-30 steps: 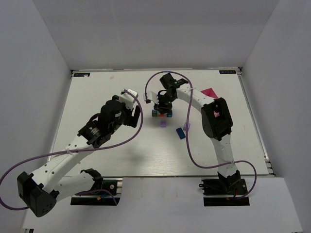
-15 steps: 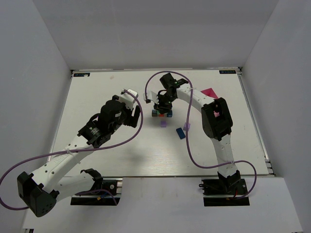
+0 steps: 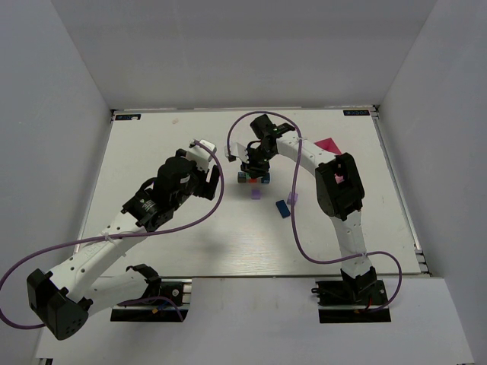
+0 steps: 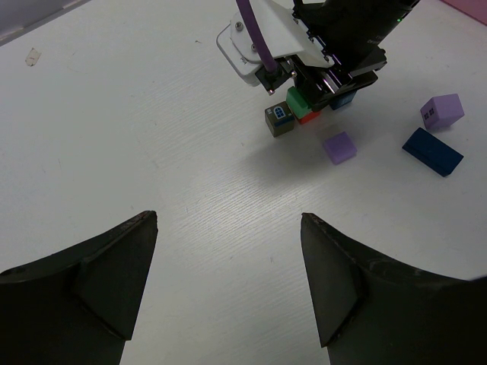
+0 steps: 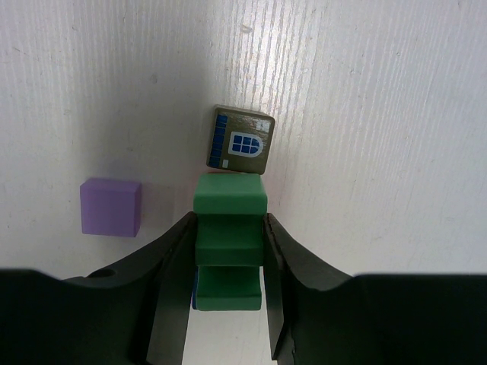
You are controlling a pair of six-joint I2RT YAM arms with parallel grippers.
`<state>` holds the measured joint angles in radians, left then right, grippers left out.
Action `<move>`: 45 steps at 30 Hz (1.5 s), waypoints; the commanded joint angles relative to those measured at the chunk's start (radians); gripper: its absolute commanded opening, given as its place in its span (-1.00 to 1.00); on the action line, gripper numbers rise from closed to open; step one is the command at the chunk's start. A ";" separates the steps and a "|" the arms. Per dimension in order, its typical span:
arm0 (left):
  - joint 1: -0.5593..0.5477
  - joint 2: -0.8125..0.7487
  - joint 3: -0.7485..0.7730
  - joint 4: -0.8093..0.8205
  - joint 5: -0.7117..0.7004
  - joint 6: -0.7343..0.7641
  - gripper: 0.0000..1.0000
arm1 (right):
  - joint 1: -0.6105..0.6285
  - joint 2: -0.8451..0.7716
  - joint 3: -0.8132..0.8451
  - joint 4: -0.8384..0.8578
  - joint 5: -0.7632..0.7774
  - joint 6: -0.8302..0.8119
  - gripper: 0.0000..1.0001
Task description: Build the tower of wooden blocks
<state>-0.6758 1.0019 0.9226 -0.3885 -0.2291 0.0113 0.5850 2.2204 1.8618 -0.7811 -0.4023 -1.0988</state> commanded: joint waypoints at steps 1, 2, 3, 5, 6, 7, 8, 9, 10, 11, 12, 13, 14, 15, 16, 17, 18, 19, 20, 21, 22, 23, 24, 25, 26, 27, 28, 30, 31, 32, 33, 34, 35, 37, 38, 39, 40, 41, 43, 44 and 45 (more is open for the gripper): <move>0.007 -0.028 -0.007 0.004 -0.007 0.006 0.72 | 0.010 -0.015 -0.004 0.022 -0.023 0.011 -0.18; 0.007 -0.028 -0.007 0.004 -0.007 0.006 0.72 | 0.009 -0.015 -0.003 0.020 -0.024 0.014 -0.18; 0.007 -0.028 -0.007 0.004 -0.007 0.006 0.72 | 0.010 -0.013 -0.001 0.019 -0.021 0.016 -0.18; 0.007 -0.028 -0.007 0.004 -0.007 0.006 0.72 | 0.010 -0.013 0.000 0.020 -0.021 0.016 -0.18; 0.007 -0.028 -0.007 0.004 -0.007 0.006 0.72 | 0.009 -0.011 -0.001 0.023 -0.023 0.013 -0.18; 0.007 -0.028 -0.007 0.004 -0.007 0.006 0.72 | 0.010 -0.013 -0.001 0.022 -0.021 0.016 -0.18; 0.007 -0.028 -0.007 0.004 -0.007 0.006 0.72 | 0.009 -0.010 0.000 0.023 -0.021 0.017 -0.18; 0.007 -0.028 -0.007 0.004 -0.007 0.006 0.72 | 0.010 -0.013 -0.001 0.023 -0.021 0.017 -0.18; 0.007 -0.028 -0.007 0.004 -0.007 0.006 0.72 | 0.013 -0.010 0.000 0.023 -0.021 0.019 -0.18; 0.007 -0.028 -0.007 0.004 -0.007 0.006 0.72 | 0.007 -0.010 0.000 0.023 -0.021 0.017 -0.18; 0.007 -0.028 -0.007 0.004 -0.007 0.006 0.72 | 0.012 -0.010 -0.001 0.025 -0.023 0.019 -0.18; 0.007 -0.028 -0.007 0.004 -0.007 0.006 0.72 | 0.012 -0.010 0.000 0.025 -0.021 0.017 -0.18; 0.007 -0.028 -0.007 0.004 -0.007 0.006 0.72 | 0.013 -0.010 0.000 0.023 -0.023 0.019 -0.18; 0.007 -0.028 -0.007 0.004 -0.007 0.006 0.72 | 0.013 -0.008 0.000 0.026 -0.024 0.022 -0.18; 0.007 -0.028 -0.007 0.004 -0.007 0.006 0.72 | 0.012 -0.008 -0.001 0.025 -0.023 0.020 -0.18; 0.007 -0.028 -0.007 0.004 -0.007 0.006 0.72 | 0.012 -0.005 0.000 0.025 -0.023 0.020 -0.18; 0.007 -0.028 -0.007 0.004 -0.007 0.006 0.72 | 0.012 -0.010 0.002 0.025 -0.024 0.020 -0.18; 0.007 -0.028 -0.007 0.004 -0.007 0.006 0.72 | 0.012 -0.011 0.000 0.023 -0.024 0.020 -0.18; 0.007 -0.028 -0.007 0.004 -0.007 0.006 0.72 | 0.012 -0.010 0.000 0.023 -0.023 0.020 -0.18; 0.007 -0.028 -0.007 0.004 -0.007 0.006 0.72 | 0.012 -0.010 0.000 0.025 -0.023 0.022 -0.18; 0.007 -0.028 -0.007 0.004 -0.007 0.006 0.72 | 0.012 -0.010 0.000 0.023 -0.027 0.020 -0.18; 0.007 -0.028 -0.007 0.004 -0.007 0.006 0.72 | 0.012 -0.010 0.002 0.022 -0.026 0.022 -0.18; 0.007 -0.028 -0.007 0.004 -0.007 0.006 0.72 | 0.010 -0.013 0.000 0.026 -0.024 0.024 -0.18; 0.007 -0.028 -0.007 0.004 -0.007 0.006 0.72 | 0.013 -0.010 0.002 0.022 -0.026 0.024 -0.18; 0.007 -0.028 -0.007 0.004 -0.007 0.006 0.72 | 0.012 -0.010 0.002 0.025 -0.024 0.022 -0.18; 0.007 -0.028 -0.007 0.004 -0.007 0.006 0.72 | 0.010 -0.010 0.000 0.028 -0.023 0.022 -0.18; 0.007 -0.028 -0.007 0.004 -0.007 0.006 0.72 | 0.012 -0.008 0.000 0.025 -0.024 0.024 -0.18; 0.007 -0.028 -0.007 0.004 -0.007 0.006 0.72 | 0.012 -0.007 0.000 0.028 -0.018 0.025 -0.13; 0.007 -0.028 -0.007 0.004 -0.007 0.006 0.72 | 0.012 -0.005 0.002 0.029 -0.018 0.028 -0.10; 0.007 -0.028 -0.007 0.004 -0.007 0.006 0.72 | 0.010 -0.005 0.000 0.031 -0.017 0.028 -0.07; 0.007 -0.028 -0.007 0.004 -0.007 0.006 0.72 | 0.012 -0.007 -0.001 0.036 -0.018 0.030 -0.04; 0.007 -0.028 -0.007 0.004 -0.007 0.006 0.72 | 0.010 -0.005 -0.006 0.039 -0.015 0.031 0.02; 0.007 -0.028 -0.007 0.004 -0.007 0.006 0.72 | 0.012 -0.002 -0.004 0.039 -0.016 0.033 0.06; 0.007 -0.028 -0.007 0.004 -0.007 0.006 0.72 | 0.013 -0.008 -0.007 0.043 -0.012 0.033 0.14; 0.007 -0.028 -0.007 0.004 -0.007 0.006 0.72 | 0.015 -0.008 -0.013 0.045 -0.010 0.036 0.17; 0.007 -0.028 -0.007 0.004 -0.007 0.006 0.72 | 0.013 -0.010 -0.013 0.049 -0.009 0.036 0.17; 0.007 -0.028 -0.007 0.004 -0.007 0.006 0.72 | 0.013 -0.014 -0.016 0.052 -0.009 0.036 0.20; 0.007 -0.028 -0.007 0.004 -0.007 0.006 0.72 | 0.012 -0.013 -0.019 0.055 -0.007 0.037 0.23; 0.007 -0.028 -0.007 0.004 -0.007 0.006 0.72 | 0.013 -0.018 -0.026 0.062 -0.006 0.039 0.27; 0.007 -0.028 -0.007 0.004 -0.007 0.006 0.72 | 0.012 -0.019 -0.026 0.065 -0.006 0.040 0.31; 0.007 -0.028 -0.007 0.004 -0.007 0.006 0.72 | 0.015 -0.022 -0.029 0.068 -0.006 0.043 0.35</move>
<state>-0.6758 1.0019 0.9226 -0.3889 -0.2287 0.0113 0.5915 2.2204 1.8423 -0.7391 -0.3973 -1.0687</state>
